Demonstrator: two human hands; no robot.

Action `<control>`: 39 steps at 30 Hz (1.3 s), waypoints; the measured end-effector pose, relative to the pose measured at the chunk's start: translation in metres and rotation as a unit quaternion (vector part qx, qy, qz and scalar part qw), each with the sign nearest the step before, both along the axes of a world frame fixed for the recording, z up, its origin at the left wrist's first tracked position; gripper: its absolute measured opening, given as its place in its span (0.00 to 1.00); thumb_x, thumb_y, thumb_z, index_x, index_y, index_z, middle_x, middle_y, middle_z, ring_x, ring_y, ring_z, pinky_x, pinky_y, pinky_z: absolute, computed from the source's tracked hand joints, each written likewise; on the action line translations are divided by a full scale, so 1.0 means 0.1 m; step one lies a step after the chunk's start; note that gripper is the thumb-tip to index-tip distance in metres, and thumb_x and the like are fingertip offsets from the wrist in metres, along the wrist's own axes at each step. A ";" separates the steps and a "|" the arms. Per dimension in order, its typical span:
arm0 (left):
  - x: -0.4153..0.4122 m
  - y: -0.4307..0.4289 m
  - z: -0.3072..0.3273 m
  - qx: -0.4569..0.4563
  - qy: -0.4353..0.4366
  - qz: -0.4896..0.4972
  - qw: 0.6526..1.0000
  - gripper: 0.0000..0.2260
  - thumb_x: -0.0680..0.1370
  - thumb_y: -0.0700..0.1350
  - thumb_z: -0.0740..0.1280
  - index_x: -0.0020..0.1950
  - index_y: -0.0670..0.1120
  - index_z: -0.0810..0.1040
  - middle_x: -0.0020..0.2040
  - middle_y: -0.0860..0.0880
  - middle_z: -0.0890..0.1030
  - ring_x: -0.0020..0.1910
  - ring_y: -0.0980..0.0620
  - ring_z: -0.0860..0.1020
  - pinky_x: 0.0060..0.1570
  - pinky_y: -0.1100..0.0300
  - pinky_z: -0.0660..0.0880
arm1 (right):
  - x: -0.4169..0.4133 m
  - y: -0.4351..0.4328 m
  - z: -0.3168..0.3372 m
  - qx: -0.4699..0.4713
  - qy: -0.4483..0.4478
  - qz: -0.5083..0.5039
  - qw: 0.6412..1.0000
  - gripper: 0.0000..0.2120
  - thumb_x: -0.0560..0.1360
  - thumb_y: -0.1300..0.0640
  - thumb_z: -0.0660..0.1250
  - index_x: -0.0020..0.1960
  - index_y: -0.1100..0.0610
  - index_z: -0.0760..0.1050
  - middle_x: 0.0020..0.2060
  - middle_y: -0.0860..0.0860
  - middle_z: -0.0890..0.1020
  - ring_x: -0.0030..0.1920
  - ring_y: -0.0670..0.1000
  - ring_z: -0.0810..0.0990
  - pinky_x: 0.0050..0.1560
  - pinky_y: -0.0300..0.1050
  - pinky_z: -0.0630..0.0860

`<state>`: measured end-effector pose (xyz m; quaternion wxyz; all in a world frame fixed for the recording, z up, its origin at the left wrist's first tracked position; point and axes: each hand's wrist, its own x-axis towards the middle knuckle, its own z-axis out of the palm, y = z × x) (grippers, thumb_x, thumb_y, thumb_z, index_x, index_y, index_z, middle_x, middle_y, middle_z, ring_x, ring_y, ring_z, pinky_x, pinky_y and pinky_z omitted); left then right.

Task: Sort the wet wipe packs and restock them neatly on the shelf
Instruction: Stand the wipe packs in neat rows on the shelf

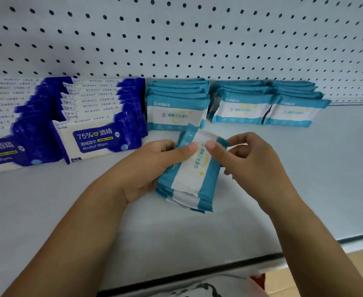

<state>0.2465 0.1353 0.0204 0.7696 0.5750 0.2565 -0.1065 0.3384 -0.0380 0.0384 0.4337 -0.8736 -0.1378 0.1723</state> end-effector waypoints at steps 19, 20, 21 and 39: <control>0.09 -0.17 -0.16 0.019 -0.072 0.057 0.996 0.25 0.71 0.50 0.74 0.67 0.48 0.77 0.57 0.45 0.87 0.56 0.45 0.86 0.55 0.48 0.83 | 0.28 -0.28 -0.07 0.190 0.199 -0.024 0.961 0.06 0.79 0.61 0.69 0.52 0.63 0.78 0.47 0.55 0.87 0.47 0.54 0.87 0.45 0.46 0.84; 0.09 -0.16 -0.17 0.022 -0.073 0.066 0.995 0.24 0.71 0.49 0.74 0.67 0.49 0.77 0.56 0.45 0.87 0.56 0.45 0.86 0.55 0.48 0.83 | 0.30 -0.29 -0.08 0.189 0.201 -0.030 0.961 0.05 0.79 0.60 0.68 0.52 0.62 0.77 0.48 0.56 0.87 0.48 0.54 0.87 0.46 0.48 0.84; 0.09 -0.15 -0.18 0.024 -0.073 0.077 0.994 0.24 0.71 0.49 0.74 0.67 0.49 0.77 0.56 0.45 0.87 0.56 0.44 0.86 0.56 0.47 0.83 | 0.33 -0.29 -0.09 0.191 0.208 -0.038 0.959 0.05 0.80 0.60 0.67 0.53 0.62 0.76 0.49 0.56 0.87 0.48 0.55 0.87 0.47 0.50 0.83; 0.09 -0.11 -0.16 0.081 -0.059 0.091 0.991 0.23 0.70 0.52 0.75 0.64 0.53 0.79 0.54 0.49 0.88 0.53 0.48 0.86 0.60 0.45 0.80 | 1.33 -0.04 -0.06 -0.056 -0.390 0.097 0.914 0.05 0.75 0.57 0.73 0.51 0.53 0.85 0.46 0.47 0.84 0.54 0.52 0.75 0.53 0.37 0.67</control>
